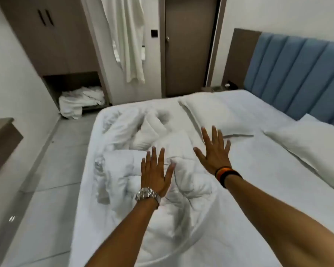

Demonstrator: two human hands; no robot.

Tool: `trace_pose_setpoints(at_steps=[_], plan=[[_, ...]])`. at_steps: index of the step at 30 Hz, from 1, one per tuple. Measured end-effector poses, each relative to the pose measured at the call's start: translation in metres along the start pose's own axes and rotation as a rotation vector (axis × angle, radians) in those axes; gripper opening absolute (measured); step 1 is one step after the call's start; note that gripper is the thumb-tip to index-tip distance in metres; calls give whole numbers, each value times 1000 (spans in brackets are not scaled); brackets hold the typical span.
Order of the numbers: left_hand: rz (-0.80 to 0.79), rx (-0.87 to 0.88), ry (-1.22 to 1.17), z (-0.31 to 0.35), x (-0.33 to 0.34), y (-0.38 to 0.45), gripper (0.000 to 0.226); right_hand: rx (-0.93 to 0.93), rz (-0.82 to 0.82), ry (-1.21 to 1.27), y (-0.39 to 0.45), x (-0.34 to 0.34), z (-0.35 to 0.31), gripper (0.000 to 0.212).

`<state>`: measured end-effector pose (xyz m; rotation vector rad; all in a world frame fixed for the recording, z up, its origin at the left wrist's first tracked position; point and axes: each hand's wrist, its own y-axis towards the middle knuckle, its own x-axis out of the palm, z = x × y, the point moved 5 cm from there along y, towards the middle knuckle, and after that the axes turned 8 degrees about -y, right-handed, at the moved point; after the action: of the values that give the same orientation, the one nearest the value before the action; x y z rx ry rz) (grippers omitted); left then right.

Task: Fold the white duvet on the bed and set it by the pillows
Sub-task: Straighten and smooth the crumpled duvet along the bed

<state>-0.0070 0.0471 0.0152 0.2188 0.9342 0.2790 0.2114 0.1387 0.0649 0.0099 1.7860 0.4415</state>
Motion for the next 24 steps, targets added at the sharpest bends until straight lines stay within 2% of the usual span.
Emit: trace_pose_setpoints(at_steps=[4, 7, 11, 14, 18, 21, 24], plan=[[-88, -84, -26, -21, 92, -37, 77, 141, -251, 14, -53, 102, 70, 85], [-96, -74, -14, -23, 146, -48, 75, 168, -377, 80, -73, 169, 104, 94], [-125, -82, 74, -26, 208, -55, 74, 72, -442, 168, -67, 247, 136, 110], [-114, -105, 149, -43, 235, -51, 74, -85, -472, 158, -43, 294, 153, 120], [-85, -136, 177, -72, 244, -42, 73, -165, -483, 214, -19, 330, 147, 125], [-94, -152, 181, -80, 242, -36, 74, -101, -485, 223, -15, 332, 140, 124], [-118, -175, 161, -72, 239, -36, 73, -54, -576, 319, -24, 312, 144, 124]])
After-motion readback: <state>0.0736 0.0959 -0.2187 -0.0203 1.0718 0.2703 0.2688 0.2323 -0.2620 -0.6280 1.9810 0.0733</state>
